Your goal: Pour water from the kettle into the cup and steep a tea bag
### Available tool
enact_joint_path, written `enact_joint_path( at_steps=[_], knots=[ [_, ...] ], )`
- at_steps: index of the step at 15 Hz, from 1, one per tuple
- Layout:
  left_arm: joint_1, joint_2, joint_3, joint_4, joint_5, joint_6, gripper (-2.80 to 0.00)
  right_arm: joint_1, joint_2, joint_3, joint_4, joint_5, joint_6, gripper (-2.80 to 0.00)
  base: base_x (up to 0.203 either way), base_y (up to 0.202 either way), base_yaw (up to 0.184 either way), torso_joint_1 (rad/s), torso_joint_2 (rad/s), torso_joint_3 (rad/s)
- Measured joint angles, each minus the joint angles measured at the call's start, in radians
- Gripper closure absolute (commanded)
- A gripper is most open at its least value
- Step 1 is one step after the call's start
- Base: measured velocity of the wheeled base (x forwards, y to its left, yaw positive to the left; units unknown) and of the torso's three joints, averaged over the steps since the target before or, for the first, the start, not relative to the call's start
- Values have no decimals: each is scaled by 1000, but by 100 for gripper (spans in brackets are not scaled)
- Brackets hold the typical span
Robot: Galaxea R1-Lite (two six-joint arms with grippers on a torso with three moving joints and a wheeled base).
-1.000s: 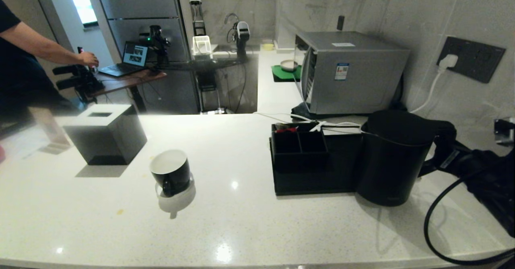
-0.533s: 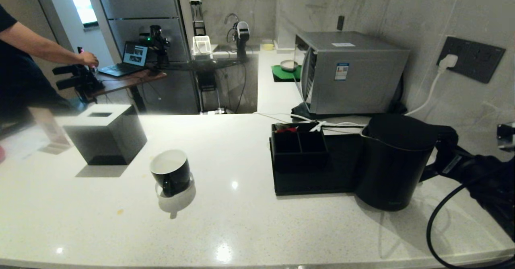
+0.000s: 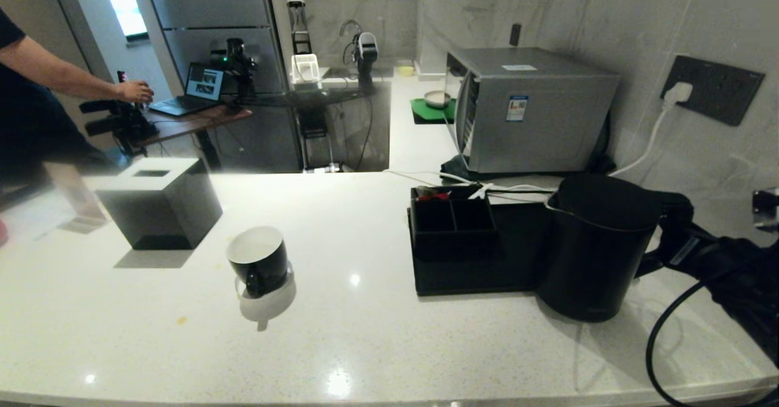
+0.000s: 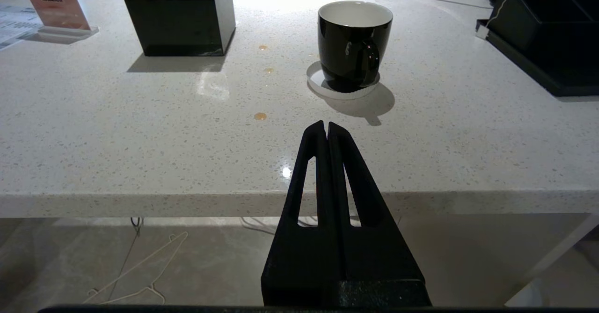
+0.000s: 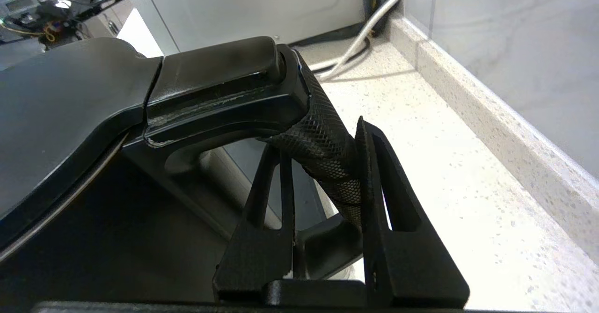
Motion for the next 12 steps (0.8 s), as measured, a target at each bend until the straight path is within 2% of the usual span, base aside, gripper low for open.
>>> enact_joint_path(
  at_steps=[10, 12],
  knots=[
    [0, 0, 0, 1, -2, 4, 0, -1, -2, 18, -1, -1, 12, 0, 0, 0, 0, 0, 0, 0],
    [0, 0, 0, 3, -1, 3, 0, -2, -2, 19, -2, -1, 13, 0, -129, 0, -1, 13, 3, 1]
  ],
)
